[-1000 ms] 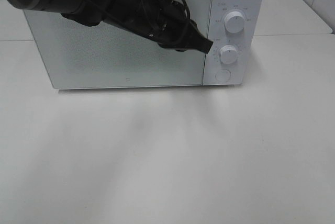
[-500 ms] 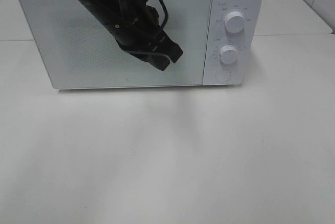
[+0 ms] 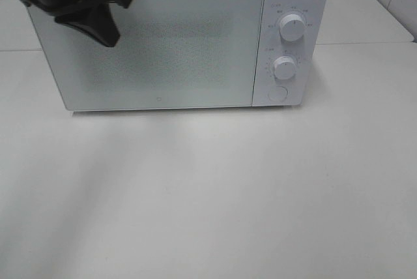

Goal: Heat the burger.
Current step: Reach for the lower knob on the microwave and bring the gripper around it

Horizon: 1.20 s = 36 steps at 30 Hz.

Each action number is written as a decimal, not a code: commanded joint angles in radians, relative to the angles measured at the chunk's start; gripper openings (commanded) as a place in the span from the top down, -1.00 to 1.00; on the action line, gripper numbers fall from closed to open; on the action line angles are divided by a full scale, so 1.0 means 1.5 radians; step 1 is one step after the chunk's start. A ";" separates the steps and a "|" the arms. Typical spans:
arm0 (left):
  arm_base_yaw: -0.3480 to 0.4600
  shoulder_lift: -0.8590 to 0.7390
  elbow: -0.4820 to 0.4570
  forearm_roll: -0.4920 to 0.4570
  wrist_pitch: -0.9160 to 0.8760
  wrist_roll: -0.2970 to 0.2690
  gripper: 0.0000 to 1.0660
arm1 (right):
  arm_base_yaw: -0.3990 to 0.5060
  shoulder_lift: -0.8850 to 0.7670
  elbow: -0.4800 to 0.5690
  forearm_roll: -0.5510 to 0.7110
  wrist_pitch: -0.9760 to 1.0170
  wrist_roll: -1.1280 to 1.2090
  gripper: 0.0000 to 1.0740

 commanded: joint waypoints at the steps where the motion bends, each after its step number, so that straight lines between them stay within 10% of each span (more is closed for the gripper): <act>1: 0.057 -0.053 0.070 0.017 0.011 -0.022 1.00 | 0.001 -0.018 -0.001 0.000 -0.005 -0.011 -0.27; 12: 0.117 -0.251 0.271 0.043 0.017 -0.044 1.00 | 0.001 -0.018 -0.001 0.000 -0.005 -0.011 -0.27; 19: 0.117 -0.467 0.389 0.123 0.112 -0.127 1.00 | 0.001 -0.018 -0.001 0.000 -0.005 -0.011 -0.27; 36: 0.117 -1.026 0.509 0.115 0.197 -0.151 1.00 | 0.001 -0.018 -0.001 0.000 -0.005 -0.011 -0.27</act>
